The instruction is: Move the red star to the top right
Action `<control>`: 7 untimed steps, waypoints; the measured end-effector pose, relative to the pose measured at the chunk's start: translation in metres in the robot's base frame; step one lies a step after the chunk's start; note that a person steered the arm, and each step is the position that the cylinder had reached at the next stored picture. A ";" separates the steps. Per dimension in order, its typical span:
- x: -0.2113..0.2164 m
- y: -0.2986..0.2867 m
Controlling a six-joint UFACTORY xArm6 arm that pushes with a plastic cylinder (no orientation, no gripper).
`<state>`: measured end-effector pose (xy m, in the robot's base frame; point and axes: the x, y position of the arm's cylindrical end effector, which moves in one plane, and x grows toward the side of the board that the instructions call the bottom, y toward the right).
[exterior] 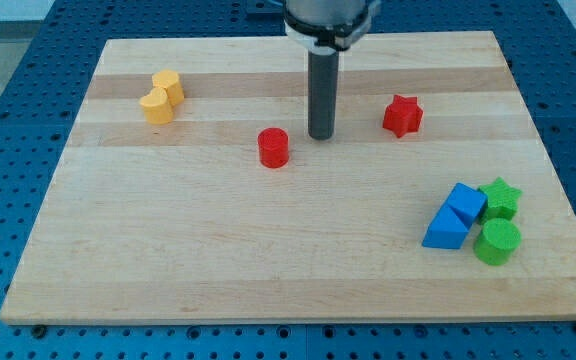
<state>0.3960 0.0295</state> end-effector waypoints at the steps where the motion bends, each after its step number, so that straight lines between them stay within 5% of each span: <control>1: -0.012 0.027; 4: -0.032 0.117; 7: -0.042 0.130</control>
<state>0.3541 0.1596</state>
